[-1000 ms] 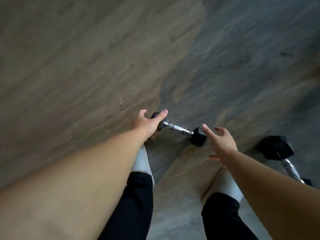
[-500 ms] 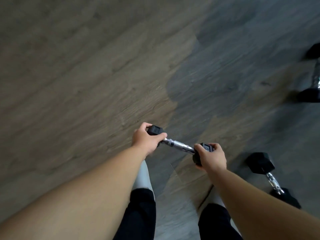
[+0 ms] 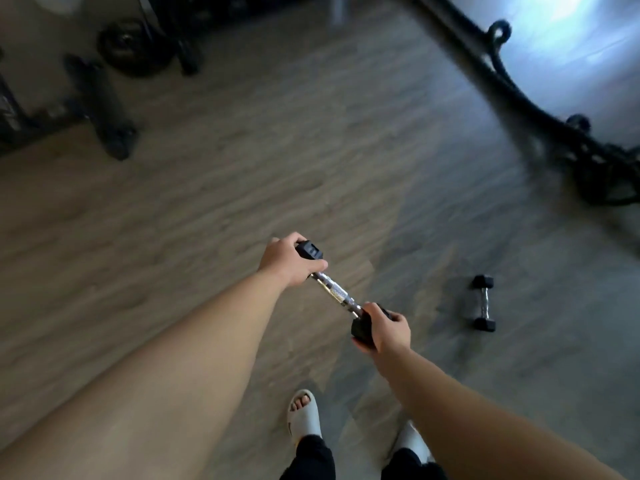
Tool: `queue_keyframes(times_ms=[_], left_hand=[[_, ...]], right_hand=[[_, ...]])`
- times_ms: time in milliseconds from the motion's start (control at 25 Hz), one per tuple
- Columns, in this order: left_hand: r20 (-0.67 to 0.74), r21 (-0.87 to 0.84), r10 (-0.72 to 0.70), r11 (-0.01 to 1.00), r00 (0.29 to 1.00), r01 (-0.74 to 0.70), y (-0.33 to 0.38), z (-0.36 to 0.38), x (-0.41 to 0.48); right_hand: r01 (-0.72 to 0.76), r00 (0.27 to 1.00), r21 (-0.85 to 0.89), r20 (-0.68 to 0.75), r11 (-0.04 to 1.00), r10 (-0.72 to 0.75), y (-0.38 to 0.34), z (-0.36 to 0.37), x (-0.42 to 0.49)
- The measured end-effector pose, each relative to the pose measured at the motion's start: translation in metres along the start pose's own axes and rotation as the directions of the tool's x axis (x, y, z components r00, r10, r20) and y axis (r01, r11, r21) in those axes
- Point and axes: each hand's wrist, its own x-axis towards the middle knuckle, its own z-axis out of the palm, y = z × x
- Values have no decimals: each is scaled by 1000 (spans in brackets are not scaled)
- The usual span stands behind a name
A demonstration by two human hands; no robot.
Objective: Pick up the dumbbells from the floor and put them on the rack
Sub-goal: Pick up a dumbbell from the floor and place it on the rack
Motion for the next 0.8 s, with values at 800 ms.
queue_keyframes(times_ms=[800], left_hand=[[-416,218,229,965,880,-148,266,-420,195]], right_hand=[[178,891,20,422,984,-169,-412,315,-116]])
